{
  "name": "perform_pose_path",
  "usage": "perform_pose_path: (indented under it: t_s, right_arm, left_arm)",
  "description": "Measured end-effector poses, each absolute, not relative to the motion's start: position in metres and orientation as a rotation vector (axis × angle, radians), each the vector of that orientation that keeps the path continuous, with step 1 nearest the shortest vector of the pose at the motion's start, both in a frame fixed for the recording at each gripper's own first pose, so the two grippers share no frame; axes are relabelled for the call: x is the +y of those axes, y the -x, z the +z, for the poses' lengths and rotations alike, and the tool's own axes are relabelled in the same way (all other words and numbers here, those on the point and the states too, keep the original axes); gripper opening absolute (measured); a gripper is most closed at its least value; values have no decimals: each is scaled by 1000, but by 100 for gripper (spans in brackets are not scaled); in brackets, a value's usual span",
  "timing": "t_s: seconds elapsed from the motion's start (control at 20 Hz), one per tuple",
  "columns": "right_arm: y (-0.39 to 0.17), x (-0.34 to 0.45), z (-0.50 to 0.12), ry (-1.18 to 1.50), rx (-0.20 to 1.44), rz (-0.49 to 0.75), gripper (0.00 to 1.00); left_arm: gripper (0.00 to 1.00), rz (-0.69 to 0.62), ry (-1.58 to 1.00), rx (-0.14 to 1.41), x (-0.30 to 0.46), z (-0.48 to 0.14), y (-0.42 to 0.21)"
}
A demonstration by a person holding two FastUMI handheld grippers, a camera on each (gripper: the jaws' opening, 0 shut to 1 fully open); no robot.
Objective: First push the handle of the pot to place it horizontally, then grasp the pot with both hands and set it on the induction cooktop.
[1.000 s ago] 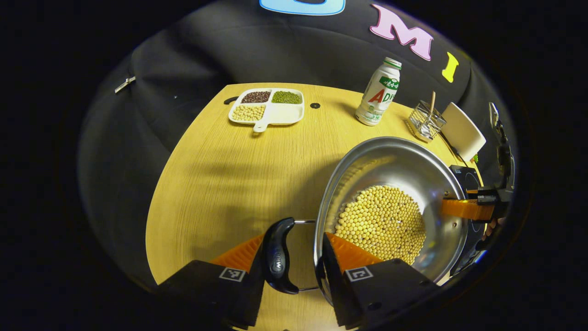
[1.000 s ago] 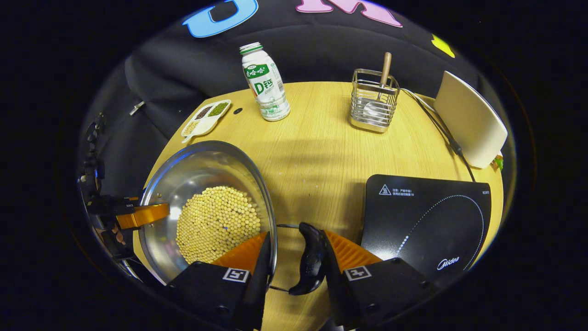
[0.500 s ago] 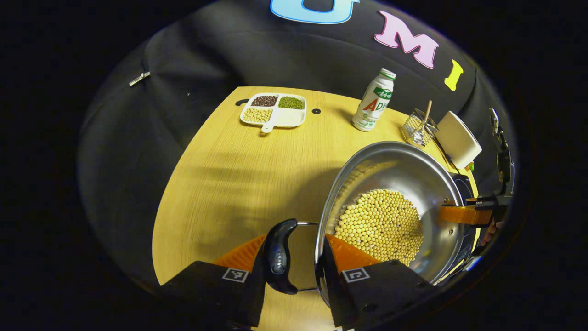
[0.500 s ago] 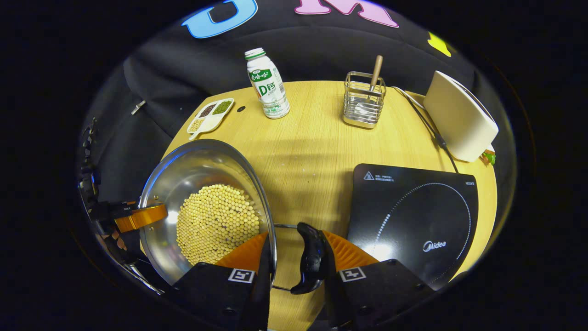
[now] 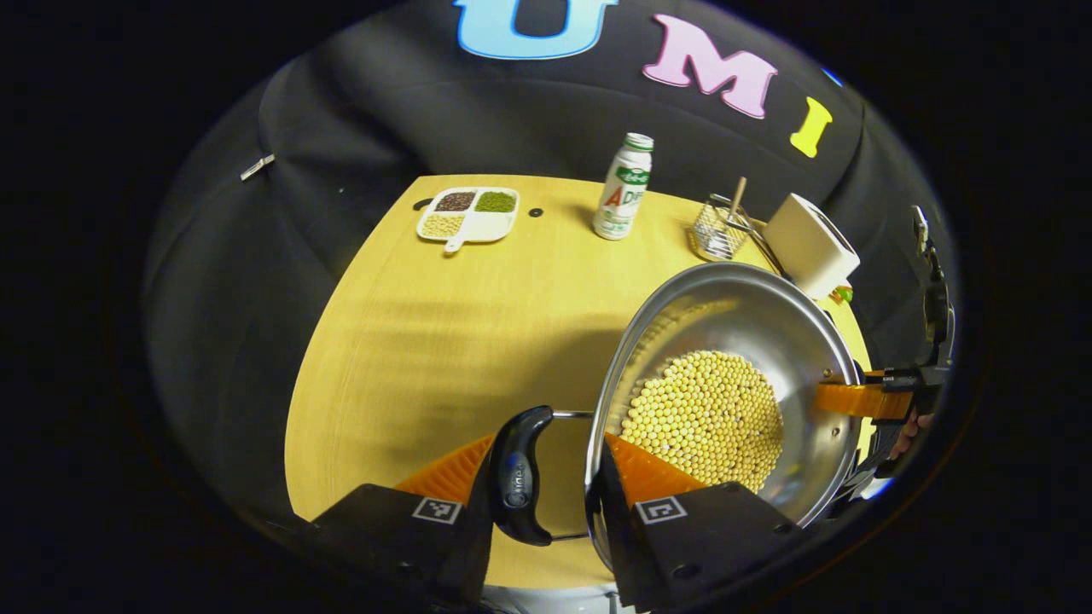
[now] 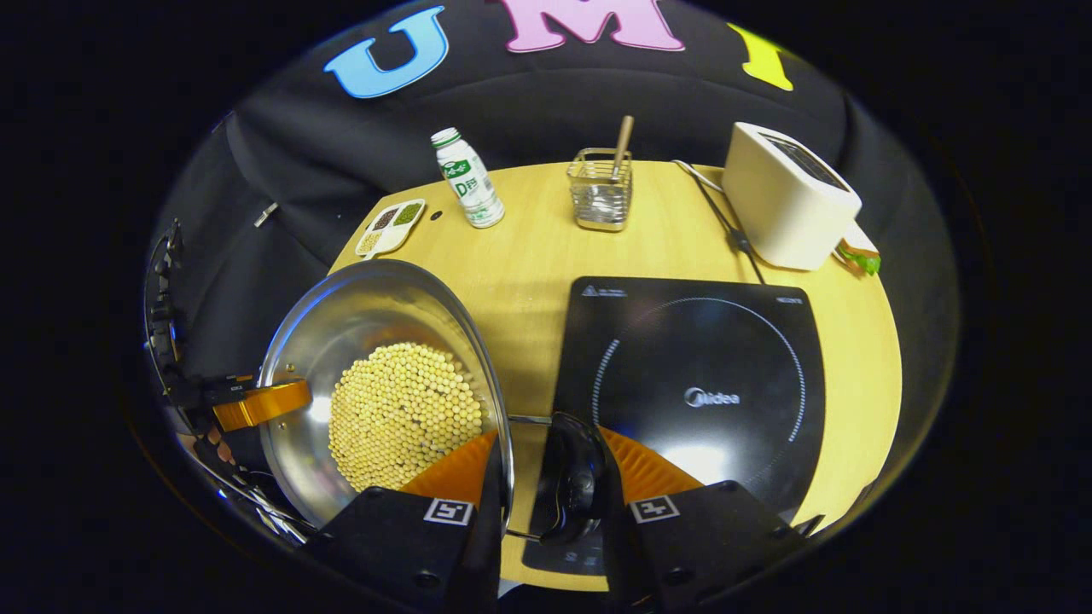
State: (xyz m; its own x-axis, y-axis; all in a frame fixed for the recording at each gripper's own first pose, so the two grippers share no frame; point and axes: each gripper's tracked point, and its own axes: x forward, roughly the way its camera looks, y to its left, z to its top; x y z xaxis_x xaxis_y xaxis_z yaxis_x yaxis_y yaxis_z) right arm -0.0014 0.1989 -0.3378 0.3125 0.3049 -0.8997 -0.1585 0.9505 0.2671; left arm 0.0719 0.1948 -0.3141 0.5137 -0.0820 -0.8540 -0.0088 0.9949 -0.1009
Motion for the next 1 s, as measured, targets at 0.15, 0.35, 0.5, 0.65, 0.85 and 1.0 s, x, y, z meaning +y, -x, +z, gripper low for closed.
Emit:
perform_pose_path:
  t_s: [0.15,0.35,0.5,0.65,0.85,1.0]
  right_arm:
    - [6,158,-330,-153,1214,283,52]
    - [6,108,-328,-154,1217,253,52]
    - [1,77,-328,-156,1217,229,52]
    - [-6,51,-332,-155,1215,205,52]
    - [-14,23,-341,-167,1208,183,52]
    - [-21,4,-348,-175,1213,170,52]
  left_arm:
    - [59,-65,84,1026,157,-305,-68]
    - [59,-97,87,1033,103,-302,-67]
    - [61,-123,82,1033,72,-304,-77]
    - [59,-150,79,1037,45,-308,-87]
    - [59,-174,74,1041,16,-314,-102]
    - [59,-188,63,1040,-3,-317,-112]
